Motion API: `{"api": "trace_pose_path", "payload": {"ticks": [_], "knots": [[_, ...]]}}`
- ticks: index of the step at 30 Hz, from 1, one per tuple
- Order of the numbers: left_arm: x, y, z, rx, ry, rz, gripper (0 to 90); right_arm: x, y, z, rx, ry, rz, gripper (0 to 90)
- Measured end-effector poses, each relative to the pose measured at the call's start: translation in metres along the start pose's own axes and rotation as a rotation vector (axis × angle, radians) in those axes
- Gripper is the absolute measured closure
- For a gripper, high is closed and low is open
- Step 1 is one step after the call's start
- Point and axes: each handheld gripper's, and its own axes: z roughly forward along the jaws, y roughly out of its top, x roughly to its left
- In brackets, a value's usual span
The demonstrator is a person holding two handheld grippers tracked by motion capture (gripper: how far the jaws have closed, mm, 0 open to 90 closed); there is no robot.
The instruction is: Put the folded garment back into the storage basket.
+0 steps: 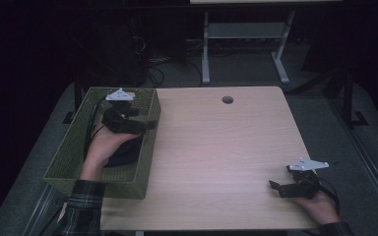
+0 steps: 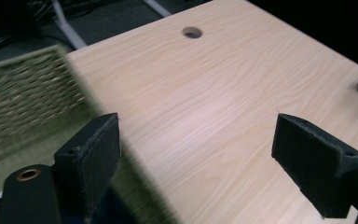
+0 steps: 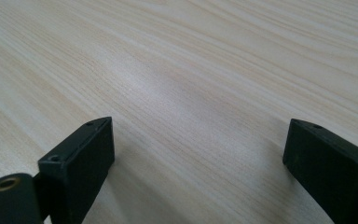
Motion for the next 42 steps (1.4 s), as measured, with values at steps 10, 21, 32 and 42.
{"api": "trace_pose_path", "payload": {"ticks": [10,21,32,42], "knots": [[-0.041,0.001,0.035,-0.007,-0.067,0.049,14.7,0.000,0.000,0.000,0.000,0.000,0.000,8.5],[-0.077,-0.013,0.072,0.022,-0.111,0.114,14.7,0.000,0.000,0.000,0.000,0.000,0.000,8.5],[-0.093,-0.036,0.097,0.074,-0.121,0.148,14.7,0.000,0.000,0.000,0.000,0.000,0.000,8.5],[-0.104,-0.063,0.116,0.132,-0.116,0.189,14.7,0.000,0.000,0.000,0.000,0.000,0.000,8.5]]}}
